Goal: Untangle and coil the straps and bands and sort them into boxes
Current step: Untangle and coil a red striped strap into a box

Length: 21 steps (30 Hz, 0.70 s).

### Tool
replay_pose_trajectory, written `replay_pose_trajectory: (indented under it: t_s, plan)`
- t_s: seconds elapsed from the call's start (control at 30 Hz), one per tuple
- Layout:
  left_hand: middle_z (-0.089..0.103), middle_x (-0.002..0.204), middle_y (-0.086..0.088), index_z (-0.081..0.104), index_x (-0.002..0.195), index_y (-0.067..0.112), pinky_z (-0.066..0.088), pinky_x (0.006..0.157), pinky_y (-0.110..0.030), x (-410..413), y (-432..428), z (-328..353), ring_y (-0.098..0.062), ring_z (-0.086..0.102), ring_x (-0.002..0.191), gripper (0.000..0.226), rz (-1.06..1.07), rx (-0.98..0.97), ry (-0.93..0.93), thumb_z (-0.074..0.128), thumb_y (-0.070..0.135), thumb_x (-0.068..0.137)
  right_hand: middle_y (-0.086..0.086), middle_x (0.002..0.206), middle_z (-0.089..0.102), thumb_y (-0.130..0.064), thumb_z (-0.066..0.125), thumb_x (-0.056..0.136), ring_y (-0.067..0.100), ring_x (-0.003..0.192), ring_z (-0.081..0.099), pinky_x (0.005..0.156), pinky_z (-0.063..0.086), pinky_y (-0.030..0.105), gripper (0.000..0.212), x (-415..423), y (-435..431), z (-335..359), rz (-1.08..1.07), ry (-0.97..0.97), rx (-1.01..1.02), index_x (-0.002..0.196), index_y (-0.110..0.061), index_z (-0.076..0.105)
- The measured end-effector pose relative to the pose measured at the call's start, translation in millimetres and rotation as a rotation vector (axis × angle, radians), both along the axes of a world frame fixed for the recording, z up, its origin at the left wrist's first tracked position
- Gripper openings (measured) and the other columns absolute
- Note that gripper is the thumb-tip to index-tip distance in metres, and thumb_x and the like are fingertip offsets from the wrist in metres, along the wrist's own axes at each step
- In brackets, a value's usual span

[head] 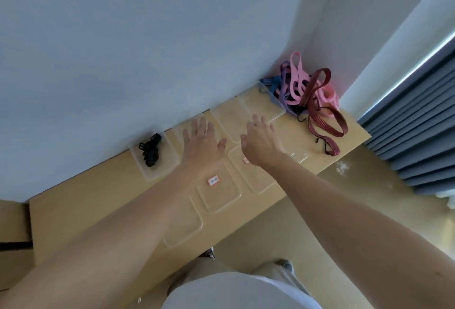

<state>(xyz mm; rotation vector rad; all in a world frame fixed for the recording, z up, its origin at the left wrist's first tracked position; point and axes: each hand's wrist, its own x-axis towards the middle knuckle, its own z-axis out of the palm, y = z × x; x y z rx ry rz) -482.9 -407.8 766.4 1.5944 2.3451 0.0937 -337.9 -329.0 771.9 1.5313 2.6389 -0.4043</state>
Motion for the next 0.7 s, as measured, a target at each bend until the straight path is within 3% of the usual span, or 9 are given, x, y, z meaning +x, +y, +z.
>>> replay_pose_trajectory:
  t_s: [0.13, 0.27, 0.37, 0.53, 0.6, 0.7]
  plan:
    - [0.005, 0.17, -0.014, 0.017, 0.16, 0.003, 0.004, 0.125, -0.055, 81, 22, 10, -0.034, -0.003, 0.157, 0.069, -0.041, 0.0, -0.025, 0.031, 0.046, 0.108, 0.016, 0.156, 0.034, -0.03, 0.039, 0.104, 0.034, 0.147, 0.023, 0.117, 0.027, 0.047, 0.043, 85, 12, 12, -0.038, 0.03, -0.011, 0.135, -0.003, 0.05]
    - [0.007, 0.169, -0.015, 0.018, 0.16, 0.004, 0.004, 0.125, -0.054, 154, 41, 8, -0.035, -0.002, 0.157, 0.068, -0.099, 0.015, -0.046, 0.031, 0.046, 0.108, 0.015, 0.162, 0.025, -0.028, 0.038, 0.105, 0.036, 0.15, 0.019, 0.121, 0.024, 0.049, 0.047, 165, 25, 18, -0.062, 0.04, -0.045, 0.144, -0.002, 0.042]
    - [0.004, 0.17, -0.014, 0.016, 0.16, 0.005, 0.002, 0.125, -0.053, 196, 50, 1, -0.034, -0.003, 0.157, 0.068, -0.109, -0.01, -0.088, 0.031, 0.045, 0.108, 0.012, 0.139, 0.046, -0.024, 0.038, 0.102, 0.034, 0.132, 0.04, 0.11, 0.038, 0.049, 0.036, 215, 30, 17, -0.097, 0.069, -0.056, 0.13, -0.006, 0.052]
    - [0.007, 0.169, -0.016, 0.013, 0.16, 0.003, 0.008, 0.125, -0.052, 237, 67, -7, -0.036, 0.002, 0.156, 0.066, -0.143, -0.077, -0.132, 0.034, 0.037, 0.108, 0.007, 0.118, 0.055, -0.009, 0.04, 0.099, 0.032, 0.11, 0.056, 0.091, 0.051, 0.041, 0.031, 271, 34, 22, -0.211, 0.152, -0.16, 0.127, -0.008, 0.054]
    - [0.02, 0.166, -0.018, 0.024, 0.156, 0.001, 0.014, 0.125, -0.052, 244, 73, -13, -0.038, 0.012, 0.155, 0.058, -0.159, -0.092, -0.15, 0.035, 0.031, 0.107, 0.009, 0.108, 0.059, -0.002, 0.04, 0.095, 0.031, 0.1, 0.061, 0.084, 0.057, 0.042, 0.042, 281, 40, 19, -0.3, 0.188, -0.231, 0.135, -0.01, 0.051]
    - [0.043, 0.15, -0.02, 0.051, 0.132, -0.004, 0.033, 0.115, -0.054, 245, 85, -27, -0.042, 0.033, 0.143, 0.04, -0.204, -0.132, -0.171, 0.039, 0.021, 0.103, 0.013, 0.12, 0.062, 0.003, 0.04, 0.091, 0.029, 0.099, 0.064, 0.081, 0.059, 0.04, 0.063, 292, 48, 10, -0.372, 0.214, -0.324, 0.15, -0.016, 0.04]
